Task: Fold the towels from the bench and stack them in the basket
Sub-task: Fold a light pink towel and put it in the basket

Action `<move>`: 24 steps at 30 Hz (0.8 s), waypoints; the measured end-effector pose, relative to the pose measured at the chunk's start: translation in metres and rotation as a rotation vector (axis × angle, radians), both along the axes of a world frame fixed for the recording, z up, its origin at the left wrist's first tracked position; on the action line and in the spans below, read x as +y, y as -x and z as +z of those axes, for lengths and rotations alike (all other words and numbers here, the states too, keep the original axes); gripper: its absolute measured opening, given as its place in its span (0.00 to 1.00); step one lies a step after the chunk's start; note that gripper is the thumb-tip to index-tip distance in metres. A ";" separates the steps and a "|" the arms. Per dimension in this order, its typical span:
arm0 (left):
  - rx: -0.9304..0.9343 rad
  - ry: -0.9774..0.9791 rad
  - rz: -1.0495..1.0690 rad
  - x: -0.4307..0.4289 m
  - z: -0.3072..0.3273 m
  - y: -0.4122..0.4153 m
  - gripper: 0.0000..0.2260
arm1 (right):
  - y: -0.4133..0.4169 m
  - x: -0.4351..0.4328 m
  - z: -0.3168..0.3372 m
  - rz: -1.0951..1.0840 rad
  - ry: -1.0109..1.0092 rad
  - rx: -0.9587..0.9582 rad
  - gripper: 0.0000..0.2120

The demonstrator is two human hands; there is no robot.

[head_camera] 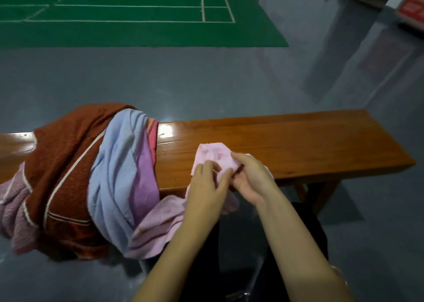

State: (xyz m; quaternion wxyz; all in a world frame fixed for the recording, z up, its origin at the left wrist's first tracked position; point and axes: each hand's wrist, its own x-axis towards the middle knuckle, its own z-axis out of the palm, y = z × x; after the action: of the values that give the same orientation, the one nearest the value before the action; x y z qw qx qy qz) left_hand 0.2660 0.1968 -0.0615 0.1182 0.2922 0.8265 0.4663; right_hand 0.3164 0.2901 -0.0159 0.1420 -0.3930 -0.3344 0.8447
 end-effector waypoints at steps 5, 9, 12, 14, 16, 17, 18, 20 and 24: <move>-0.077 0.013 0.063 0.004 -0.008 0.002 0.08 | -0.003 0.004 -0.016 0.175 -0.216 -0.016 0.06; -0.394 -0.116 0.099 0.002 0.002 0.013 0.10 | -0.014 0.009 -0.023 0.131 -0.482 -0.068 0.04; -0.752 -0.265 0.097 -0.004 0.013 0.009 0.09 | -0.020 0.012 -0.025 0.246 -0.877 -0.089 0.12; -0.884 -0.335 0.086 -0.007 0.022 0.008 0.10 | -0.018 0.007 -0.024 0.405 -0.960 -0.038 0.14; -0.905 -0.352 0.029 -0.011 0.026 0.010 0.09 | -0.015 0.002 -0.028 0.468 -0.931 -0.024 0.11; -0.904 -0.351 -0.015 -0.012 0.027 0.011 0.07 | -0.014 0.000 -0.027 0.437 -0.893 -0.008 0.08; -0.887 -0.336 -0.056 -0.014 0.027 0.013 0.06 | -0.013 0.000 -0.027 0.397 -0.862 0.005 0.06; -0.739 -0.269 -0.093 -0.019 0.022 0.018 0.10 | -0.013 0.002 -0.028 0.367 -0.875 0.000 0.07; -0.113 -0.145 -0.162 -0.024 0.007 0.028 0.09 | -0.013 0.005 -0.029 0.391 -0.914 -0.023 0.10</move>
State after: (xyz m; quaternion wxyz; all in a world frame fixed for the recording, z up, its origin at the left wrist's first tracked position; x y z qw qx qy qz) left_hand 0.2381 0.1731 -0.0547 0.1806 0.3391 0.7563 0.5295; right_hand 0.3289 0.2951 -0.0451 0.1349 -0.2295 -0.7396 0.6182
